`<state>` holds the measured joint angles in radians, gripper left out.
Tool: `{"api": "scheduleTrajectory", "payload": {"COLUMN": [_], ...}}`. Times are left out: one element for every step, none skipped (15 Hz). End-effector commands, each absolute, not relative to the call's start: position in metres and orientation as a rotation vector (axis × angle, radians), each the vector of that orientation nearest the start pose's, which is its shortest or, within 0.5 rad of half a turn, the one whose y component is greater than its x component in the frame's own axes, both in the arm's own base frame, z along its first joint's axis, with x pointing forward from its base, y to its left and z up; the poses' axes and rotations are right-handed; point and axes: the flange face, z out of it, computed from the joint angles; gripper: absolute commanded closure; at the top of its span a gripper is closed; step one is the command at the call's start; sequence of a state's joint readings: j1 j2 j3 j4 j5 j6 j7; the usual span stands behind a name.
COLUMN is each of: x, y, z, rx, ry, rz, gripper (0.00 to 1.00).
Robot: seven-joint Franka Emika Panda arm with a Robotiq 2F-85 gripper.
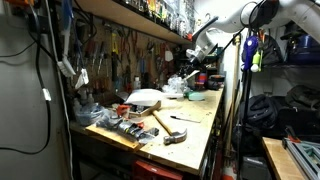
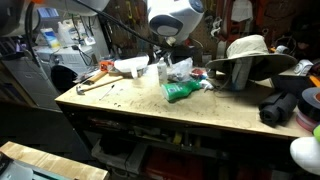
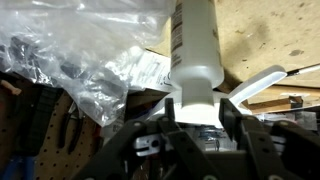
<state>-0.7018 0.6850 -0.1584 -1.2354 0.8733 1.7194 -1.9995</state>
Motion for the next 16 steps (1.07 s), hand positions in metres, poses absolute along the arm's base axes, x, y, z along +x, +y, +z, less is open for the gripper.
{"api": "scheduleTrajectory", "payload": {"x": [0.55, 0.548, 0.547, 0.544, 0.539, 0.534, 0.531, 0.526, 0.522, 0.518, 0.514, 0.511, 0.508, 0.51, 0.511, 0.511], "y": [-0.486, -0.485, -0.484, -0.482, -0.48, -0.477, -0.476, -0.474, -0.471, -0.464, -0.458, -0.449, -0.441, -0.433, -0.424, -0.412], "z": [0.379, 0.382, 0.384, 0.387, 0.39, 0.392, 0.396, 0.399, 0.404, 0.407, 0.412, 0.419, 0.424, 0.429, 0.432, 0.436], "rx": [-2.372, -2.372, -2.384, -2.395, -2.418, -2.444, -2.482, -2.518, -2.552, -2.584, -2.612, -2.649, -2.688, -2.753, -2.807, -2.863], "ry": [-1.221, -1.224, -1.209, -1.187, -1.149, -1.082, -1.008, -0.947, -0.892, -0.849, -0.814, -0.766, -0.721, -0.682, -0.663, -0.649], "rz": [-0.992, -0.999, -0.995, -0.981, -0.959, -0.892, -0.869, -0.838, -0.825, -0.809, -0.791, -0.767, -0.741, -0.751, -0.739, -0.708], "gripper": [0.19, 0.11, 0.04, 0.0, 0.0, 0.0, 0.0, 0.0, 0.0, 0.0, 0.0, 0.0, 0.0, 0.0, 0.0, 0.0]}}
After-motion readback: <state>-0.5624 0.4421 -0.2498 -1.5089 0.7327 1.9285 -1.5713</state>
